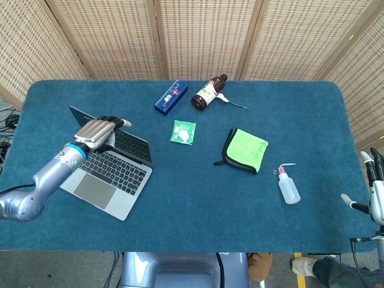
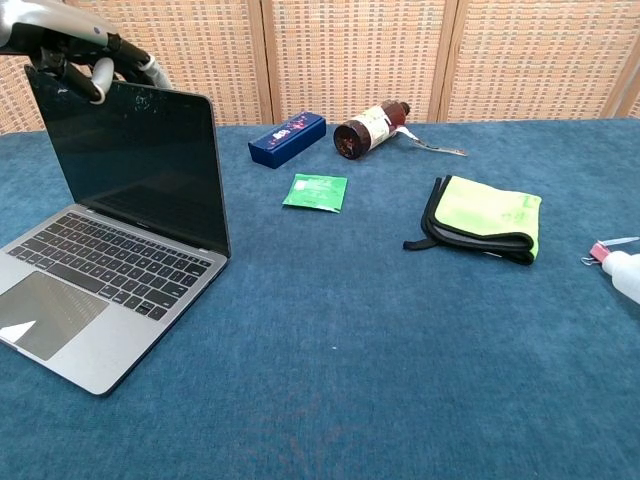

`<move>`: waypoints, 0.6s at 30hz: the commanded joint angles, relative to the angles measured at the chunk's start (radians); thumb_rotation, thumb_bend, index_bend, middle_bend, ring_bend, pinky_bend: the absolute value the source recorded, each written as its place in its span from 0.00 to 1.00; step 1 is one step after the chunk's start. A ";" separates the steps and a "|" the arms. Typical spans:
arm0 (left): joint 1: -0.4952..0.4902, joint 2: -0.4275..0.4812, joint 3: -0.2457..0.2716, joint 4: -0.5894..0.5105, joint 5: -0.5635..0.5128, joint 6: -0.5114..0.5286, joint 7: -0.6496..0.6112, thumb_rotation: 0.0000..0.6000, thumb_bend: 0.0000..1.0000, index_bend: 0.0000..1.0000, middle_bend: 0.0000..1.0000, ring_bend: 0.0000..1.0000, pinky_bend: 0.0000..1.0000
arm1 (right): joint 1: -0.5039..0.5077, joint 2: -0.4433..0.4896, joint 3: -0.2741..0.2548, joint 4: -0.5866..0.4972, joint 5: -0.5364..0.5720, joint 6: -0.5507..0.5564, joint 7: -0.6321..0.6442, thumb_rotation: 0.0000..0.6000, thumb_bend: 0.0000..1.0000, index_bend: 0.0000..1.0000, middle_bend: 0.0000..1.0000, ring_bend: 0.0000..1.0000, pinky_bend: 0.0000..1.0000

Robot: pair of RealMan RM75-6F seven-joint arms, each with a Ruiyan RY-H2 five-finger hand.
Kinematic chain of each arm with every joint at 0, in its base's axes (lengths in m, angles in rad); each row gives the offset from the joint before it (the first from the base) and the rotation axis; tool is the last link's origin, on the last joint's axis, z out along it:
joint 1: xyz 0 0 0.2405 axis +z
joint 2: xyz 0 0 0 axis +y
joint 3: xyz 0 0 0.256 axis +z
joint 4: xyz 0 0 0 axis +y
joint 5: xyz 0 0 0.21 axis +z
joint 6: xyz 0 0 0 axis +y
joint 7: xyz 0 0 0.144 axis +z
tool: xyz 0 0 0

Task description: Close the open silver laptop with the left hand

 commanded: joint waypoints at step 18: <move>0.173 0.135 -0.049 -0.119 0.279 -0.057 -0.260 1.00 1.00 0.18 0.21 0.12 0.12 | -0.002 0.003 -0.001 -0.006 -0.004 0.003 0.005 1.00 0.00 0.01 0.00 0.00 0.00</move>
